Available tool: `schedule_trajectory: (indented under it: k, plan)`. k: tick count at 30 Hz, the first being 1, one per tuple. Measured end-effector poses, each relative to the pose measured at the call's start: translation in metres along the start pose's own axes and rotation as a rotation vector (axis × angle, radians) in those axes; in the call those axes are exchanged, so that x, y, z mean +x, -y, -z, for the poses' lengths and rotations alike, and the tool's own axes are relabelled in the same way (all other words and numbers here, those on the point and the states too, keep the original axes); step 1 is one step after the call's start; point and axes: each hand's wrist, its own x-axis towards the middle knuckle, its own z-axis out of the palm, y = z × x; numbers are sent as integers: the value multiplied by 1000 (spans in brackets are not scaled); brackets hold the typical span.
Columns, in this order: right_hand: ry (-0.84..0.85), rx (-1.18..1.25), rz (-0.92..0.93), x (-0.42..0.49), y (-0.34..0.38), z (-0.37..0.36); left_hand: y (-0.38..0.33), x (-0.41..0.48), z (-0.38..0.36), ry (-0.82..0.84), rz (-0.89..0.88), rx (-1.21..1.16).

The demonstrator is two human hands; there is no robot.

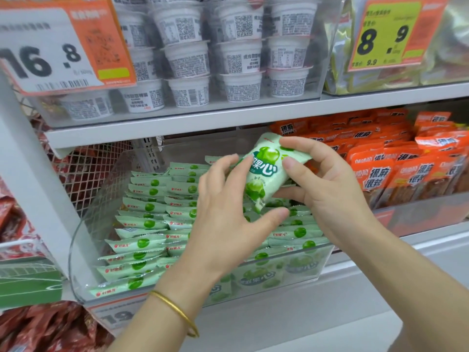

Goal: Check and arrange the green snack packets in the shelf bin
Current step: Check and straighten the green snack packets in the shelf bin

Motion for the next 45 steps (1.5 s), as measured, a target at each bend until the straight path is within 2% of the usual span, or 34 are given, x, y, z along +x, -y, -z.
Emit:
schedule_trajectory:
  k: [4,7,9,12,14,16,18,22,32,34,36,40,42,45]
  plan:
    - [26,-57,81,-2,2,0,-2,9,3,-38,-5,-133]
    - [-77,-435,241,-2,-2,6,-2,13,7,-2,127,-394]
    - [-103,-555,290,-3,-1,7,-5,13,9,42,159,-572]
    - [-99,-475,242,-3,1,12,-12,9,14,123,168,-834]
    - [-64,-335,176,-1,0,14,-13,6,14,165,106,-901]
    - [-30,-117,78,0,-2,15,-11,5,13,177,53,-903]
    - [-24,-18,16,0,-2,15,-9,3,13,184,41,-898]
    - [-26,-42,-26,1,-3,12,-4,1,17,242,48,-926]
    - [-51,-54,-29,1,-7,7,-8,3,23,227,106,-906]
    - [-53,-80,-9,-1,-6,6,-7,3,21,179,148,-886]
    - [-26,-82,-5,-4,-5,7,-5,3,18,65,221,-817]
    - [113,5,-39,-8,-1,14,5,10,13,-168,416,-687]
    - [160,-43,-1,-10,3,17,11,15,10,-161,501,-724]
    - [207,-440,154,-9,6,22,14,20,3,-97,593,-772]
